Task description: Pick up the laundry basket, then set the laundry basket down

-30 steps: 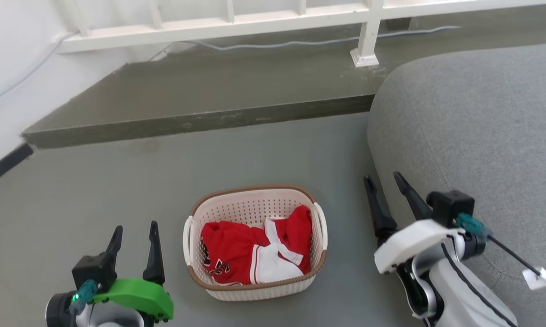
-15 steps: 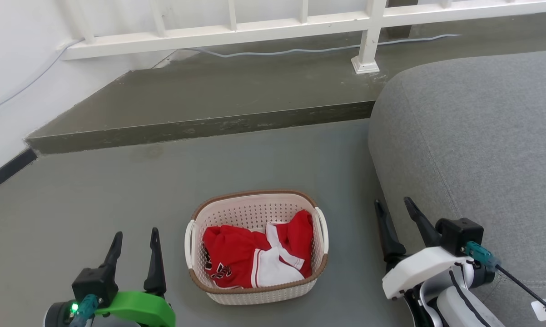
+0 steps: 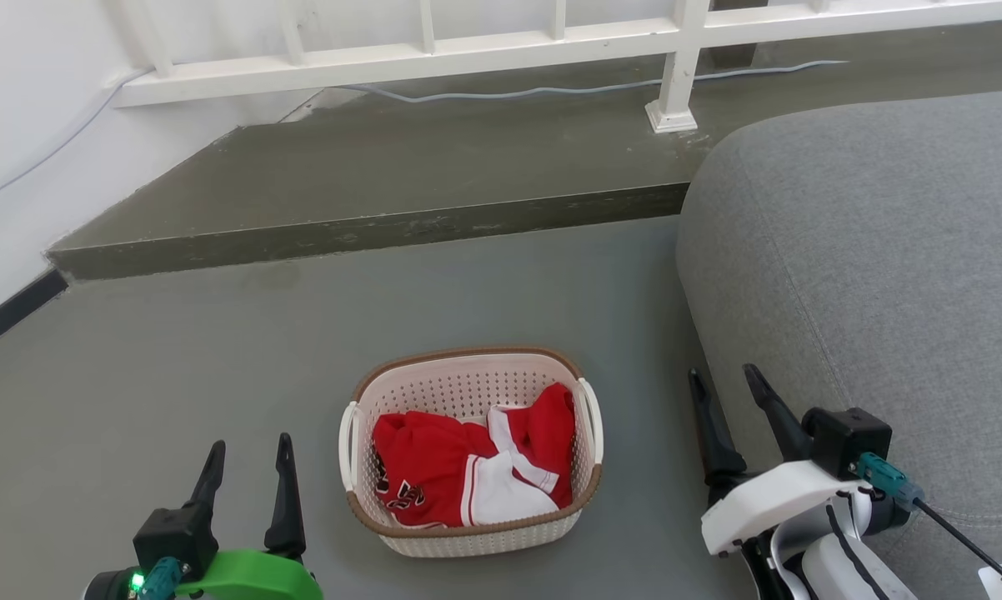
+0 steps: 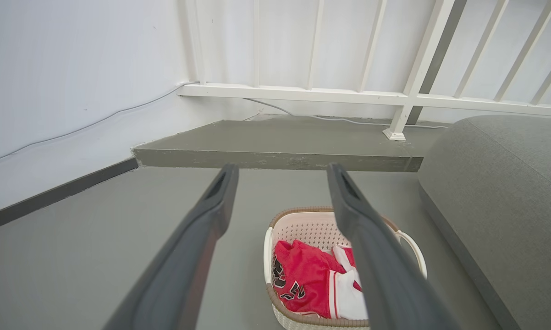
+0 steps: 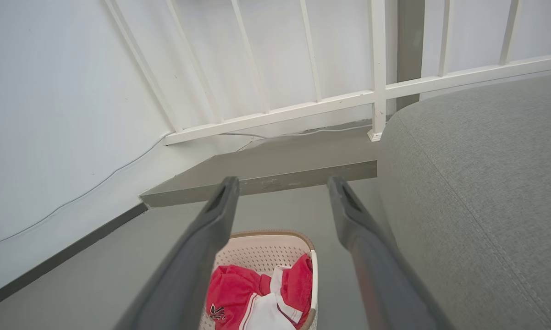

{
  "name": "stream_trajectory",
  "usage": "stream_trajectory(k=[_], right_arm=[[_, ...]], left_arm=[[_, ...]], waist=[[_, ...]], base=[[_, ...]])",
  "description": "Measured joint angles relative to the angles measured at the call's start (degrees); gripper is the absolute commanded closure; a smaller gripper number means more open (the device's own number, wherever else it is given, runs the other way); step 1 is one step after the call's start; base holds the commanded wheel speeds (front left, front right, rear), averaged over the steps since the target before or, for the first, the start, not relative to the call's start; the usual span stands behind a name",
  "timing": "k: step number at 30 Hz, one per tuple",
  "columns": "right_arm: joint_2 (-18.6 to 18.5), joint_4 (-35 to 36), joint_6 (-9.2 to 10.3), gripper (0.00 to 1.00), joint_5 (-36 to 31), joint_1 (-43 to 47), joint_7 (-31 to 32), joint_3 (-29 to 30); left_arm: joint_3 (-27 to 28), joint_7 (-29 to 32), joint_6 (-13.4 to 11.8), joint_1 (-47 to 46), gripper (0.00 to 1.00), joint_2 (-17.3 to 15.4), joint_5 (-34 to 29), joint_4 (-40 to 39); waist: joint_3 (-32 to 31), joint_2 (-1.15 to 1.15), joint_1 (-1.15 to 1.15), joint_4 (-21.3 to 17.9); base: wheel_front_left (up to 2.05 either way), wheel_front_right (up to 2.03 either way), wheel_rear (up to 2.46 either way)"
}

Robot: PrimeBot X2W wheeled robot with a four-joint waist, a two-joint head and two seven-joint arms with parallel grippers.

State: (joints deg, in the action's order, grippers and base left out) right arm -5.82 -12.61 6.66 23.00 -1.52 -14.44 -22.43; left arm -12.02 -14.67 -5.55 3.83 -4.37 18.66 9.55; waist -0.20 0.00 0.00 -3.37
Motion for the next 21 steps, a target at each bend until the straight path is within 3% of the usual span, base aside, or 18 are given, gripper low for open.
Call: stream_trajectory(k=[18,19,21], right_arm=[[0.5,1.2,-0.01,0.0,-1.9,2.2,0.0,1.2],[0.5,1.1,-0.02,1.0,-1.9,2.2,0.0,1.2],[0.6,0.0,-0.03,1.0,-1.9,2.6,0.0,1.1]], left_arm=[[0.4,0.0,0.0,1.2,0.0,0.2,-1.3,-0.8],[0.4,0.0,0.0,1.2,1.0,0.3,-1.3,-0.6],[0.3,0.0,0.0,1.3,1.0,0.5,-1.3,0.6]], waist=[[0.2,0.0,0.0,0.0],[0.2,0.0,0.0,0.0],[0.2,0.0,0.0,0.0]], base=[[0.0,0.0,0.0],[0.0,0.0,0.0],[0.0,0.0,0.0]])
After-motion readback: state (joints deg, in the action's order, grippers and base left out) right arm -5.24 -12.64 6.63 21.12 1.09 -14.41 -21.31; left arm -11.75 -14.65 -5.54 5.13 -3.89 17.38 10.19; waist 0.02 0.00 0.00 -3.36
